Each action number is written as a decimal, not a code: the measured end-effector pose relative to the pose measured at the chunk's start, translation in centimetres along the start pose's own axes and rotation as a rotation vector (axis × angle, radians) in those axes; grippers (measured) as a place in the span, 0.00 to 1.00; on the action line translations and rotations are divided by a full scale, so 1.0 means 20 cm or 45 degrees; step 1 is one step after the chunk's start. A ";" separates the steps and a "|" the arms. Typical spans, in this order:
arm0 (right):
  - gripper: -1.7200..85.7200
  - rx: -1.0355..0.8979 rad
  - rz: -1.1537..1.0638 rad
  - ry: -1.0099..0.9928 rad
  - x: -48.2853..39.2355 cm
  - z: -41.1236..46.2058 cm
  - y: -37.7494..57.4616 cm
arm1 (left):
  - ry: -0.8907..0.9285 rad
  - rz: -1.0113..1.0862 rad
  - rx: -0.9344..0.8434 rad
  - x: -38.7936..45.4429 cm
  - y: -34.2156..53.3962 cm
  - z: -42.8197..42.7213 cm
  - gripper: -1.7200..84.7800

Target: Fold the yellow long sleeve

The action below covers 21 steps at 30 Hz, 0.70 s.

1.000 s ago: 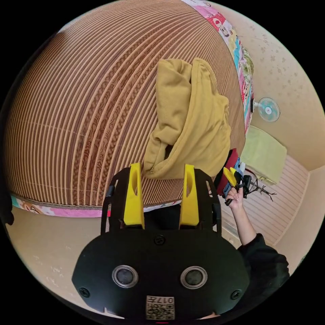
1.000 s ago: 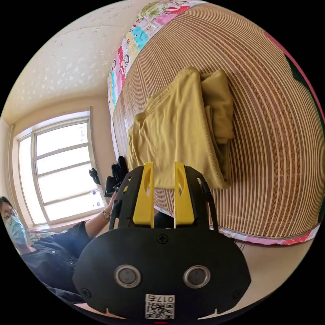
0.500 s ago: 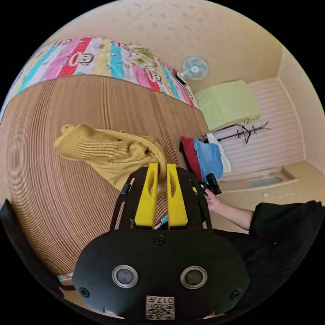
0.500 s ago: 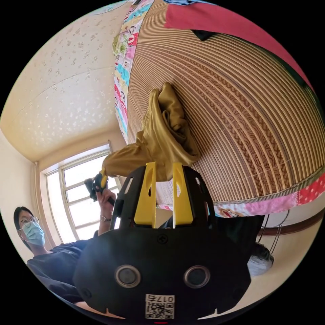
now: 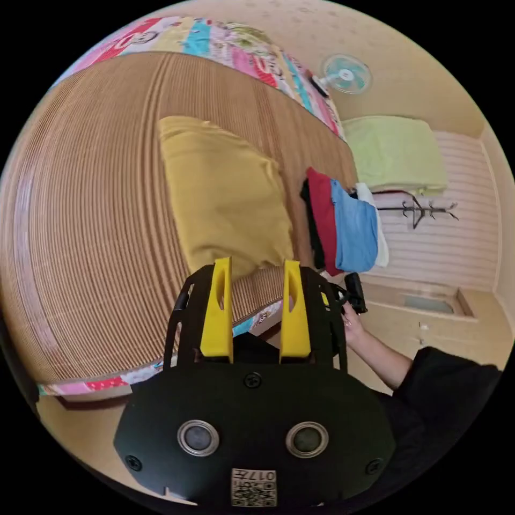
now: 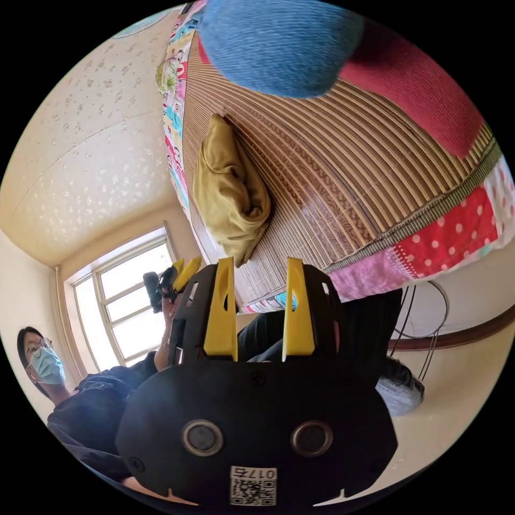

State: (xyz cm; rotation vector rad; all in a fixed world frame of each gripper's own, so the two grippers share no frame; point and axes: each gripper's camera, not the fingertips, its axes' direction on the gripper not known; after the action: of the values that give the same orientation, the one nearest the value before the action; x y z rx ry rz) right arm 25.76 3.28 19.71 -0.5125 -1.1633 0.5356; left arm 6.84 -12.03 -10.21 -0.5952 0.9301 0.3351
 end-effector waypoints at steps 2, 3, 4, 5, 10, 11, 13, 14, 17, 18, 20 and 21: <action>0.18 0.000 0.018 -0.031 0.03 -0.01 0.00 | 0.032 -0.151 -0.054 -0.20 -0.02 0.09 0.21; 0.18 0.003 0.030 -0.057 0.05 -0.02 0.00 | 0.045 -0.166 -0.083 -0.23 -0.02 0.13 0.21; 0.19 0.007 0.044 -0.083 0.07 -0.02 0.01 | 0.054 -0.186 -0.159 -0.28 -0.04 0.22 0.21; 0.19 0.008 0.054 -0.096 0.07 -0.01 0.01 | 0.049 -0.193 -0.258 -0.31 -0.05 0.32 0.20; 0.24 0.019 0.141 -0.313 0.16 0.07 -0.01 | 0.096 -0.167 -0.237 -0.31 0.00 0.32 0.12; 0.25 0.025 0.150 -0.341 0.16 0.08 -0.01 | 0.320 -0.126 -0.220 -0.30 0.03 0.30 0.08; 0.27 0.047 0.188 -0.442 0.20 0.15 -0.03 | 0.527 -0.134 -0.193 -0.30 0.08 0.24 0.08; 0.28 0.054 0.197 -0.471 0.20 0.18 -0.03 | 0.579 -0.114 -0.149 -0.28 0.12 0.17 0.08; 0.30 0.105 0.245 -0.653 0.22 0.30 -0.06 | 0.793 -0.059 -0.065 -0.23 0.24 0.02 0.08; 0.30 0.105 0.261 -0.711 0.21 0.34 -0.08 | 0.846 -0.050 -0.056 -0.22 0.26 -0.01 0.07; 0.31 0.082 0.263 -0.721 0.17 0.41 -0.10 | 0.978 -0.018 -0.039 -0.20 0.36 -0.10 0.07; 0.30 0.049 0.262 -0.676 0.15 0.44 -0.11 | 0.993 -0.016 -0.041 -0.21 0.38 -0.12 0.07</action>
State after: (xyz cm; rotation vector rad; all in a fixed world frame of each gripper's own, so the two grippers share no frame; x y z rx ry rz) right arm 18.59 4.27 26.01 -0.4721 -1.6091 0.9061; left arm -1.00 -7.55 -10.49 -0.7778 1.6684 0.0952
